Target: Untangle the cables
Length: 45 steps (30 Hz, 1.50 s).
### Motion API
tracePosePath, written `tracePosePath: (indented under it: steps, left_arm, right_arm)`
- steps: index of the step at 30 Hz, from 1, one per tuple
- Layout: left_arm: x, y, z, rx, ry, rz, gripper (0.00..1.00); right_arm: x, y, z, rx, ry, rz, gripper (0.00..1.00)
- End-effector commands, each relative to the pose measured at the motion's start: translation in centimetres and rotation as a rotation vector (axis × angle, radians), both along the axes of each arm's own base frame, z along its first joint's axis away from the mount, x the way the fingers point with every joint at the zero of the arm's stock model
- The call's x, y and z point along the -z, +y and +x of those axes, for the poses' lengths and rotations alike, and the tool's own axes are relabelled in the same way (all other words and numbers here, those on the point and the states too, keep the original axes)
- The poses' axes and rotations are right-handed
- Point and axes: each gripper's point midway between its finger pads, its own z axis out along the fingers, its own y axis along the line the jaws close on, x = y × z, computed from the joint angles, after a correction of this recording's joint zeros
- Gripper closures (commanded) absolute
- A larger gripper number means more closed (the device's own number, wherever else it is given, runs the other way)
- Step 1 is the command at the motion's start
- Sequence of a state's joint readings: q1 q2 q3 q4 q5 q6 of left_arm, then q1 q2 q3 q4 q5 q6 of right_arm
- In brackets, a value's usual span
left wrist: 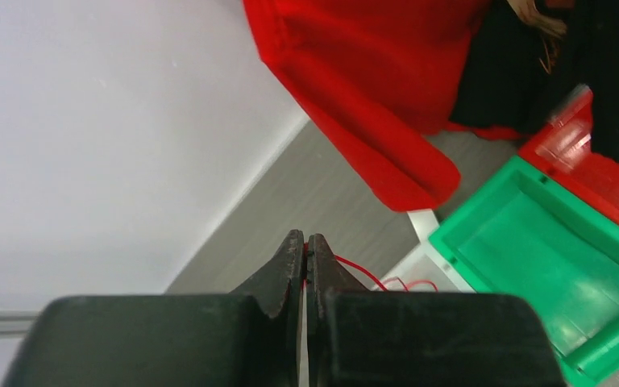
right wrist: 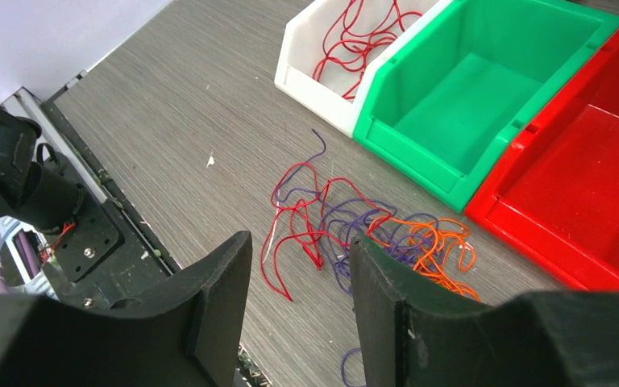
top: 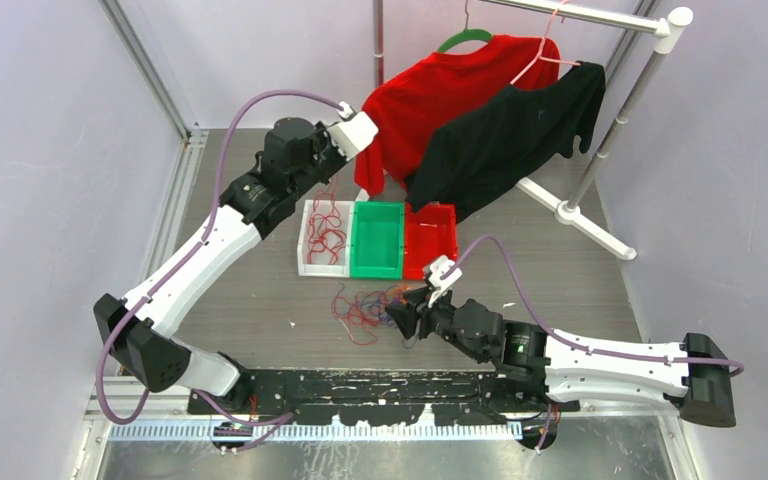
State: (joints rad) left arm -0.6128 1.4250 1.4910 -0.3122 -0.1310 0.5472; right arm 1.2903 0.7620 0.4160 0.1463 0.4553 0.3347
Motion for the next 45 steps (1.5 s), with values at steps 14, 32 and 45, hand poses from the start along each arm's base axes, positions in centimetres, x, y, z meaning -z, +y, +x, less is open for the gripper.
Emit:
tracePosePath:
  steps: [14, 32, 45]
  left_arm:
    - [12.8, 2.1, 2.7, -0.076, 0.28, 0.055, 1.0]
    - [23.9, 2.5, 5.1, -0.122, 0.411, 0.081, 1.0]
    - [23.8, 2.0, 3.5, -0.096, 0.552, 0.076, 0.71]
  right_arm:
    - [-2.8, 0.2, 1.2, 0.056, -0.027, 0.037, 0.47]
    - [-2.5, -0.5, 3.2, 0.112, -0.008, 0.043, 0.48]
    - [-2.3, 0.2, 3.5, 0.091, 0.006, 0.028, 0.47]
